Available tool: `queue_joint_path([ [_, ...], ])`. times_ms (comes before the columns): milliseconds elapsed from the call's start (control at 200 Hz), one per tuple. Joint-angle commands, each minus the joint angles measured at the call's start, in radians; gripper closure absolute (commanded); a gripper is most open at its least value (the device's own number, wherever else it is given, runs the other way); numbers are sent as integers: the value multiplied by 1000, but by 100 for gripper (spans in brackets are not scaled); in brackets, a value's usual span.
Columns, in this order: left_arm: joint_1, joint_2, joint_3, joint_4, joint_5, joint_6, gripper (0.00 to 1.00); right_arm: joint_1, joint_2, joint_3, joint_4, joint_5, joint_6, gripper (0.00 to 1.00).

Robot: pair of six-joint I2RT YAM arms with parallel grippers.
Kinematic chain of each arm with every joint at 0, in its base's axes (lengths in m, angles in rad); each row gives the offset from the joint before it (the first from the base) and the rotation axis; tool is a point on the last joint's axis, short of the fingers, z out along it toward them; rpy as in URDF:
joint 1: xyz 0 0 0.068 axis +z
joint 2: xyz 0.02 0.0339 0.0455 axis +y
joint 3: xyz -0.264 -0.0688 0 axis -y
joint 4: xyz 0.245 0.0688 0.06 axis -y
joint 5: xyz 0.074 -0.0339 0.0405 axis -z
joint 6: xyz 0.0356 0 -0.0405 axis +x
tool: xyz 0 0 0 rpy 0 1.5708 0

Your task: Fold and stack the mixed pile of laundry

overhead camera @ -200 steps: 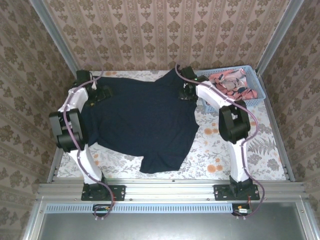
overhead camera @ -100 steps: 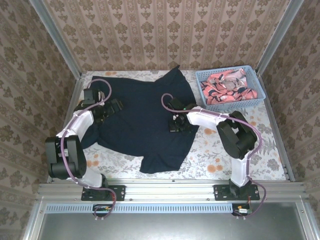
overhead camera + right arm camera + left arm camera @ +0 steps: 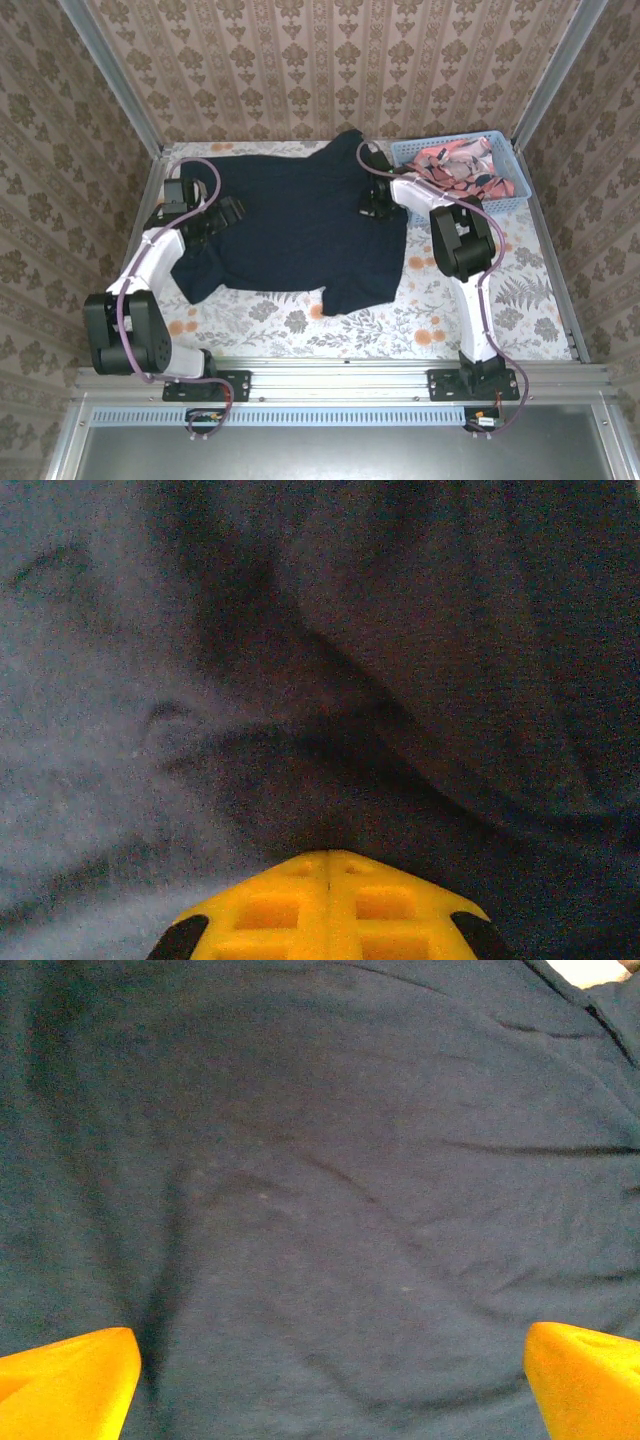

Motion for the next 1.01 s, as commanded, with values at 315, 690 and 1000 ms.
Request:
queue_joint_path([
  [315, 1, -39, -64, -98, -250, 76, 4, 19, -77, 102, -150, 191, -149, 95],
  [690, 5, 2, -216, 31, -225, 3, 34, 84, -428, -519, 57, 72, -38, 90],
  [1000, -8, 97, -264, 194, -85, -82, 40, 54, -360, -575, 54, 79, 32, 95],
])
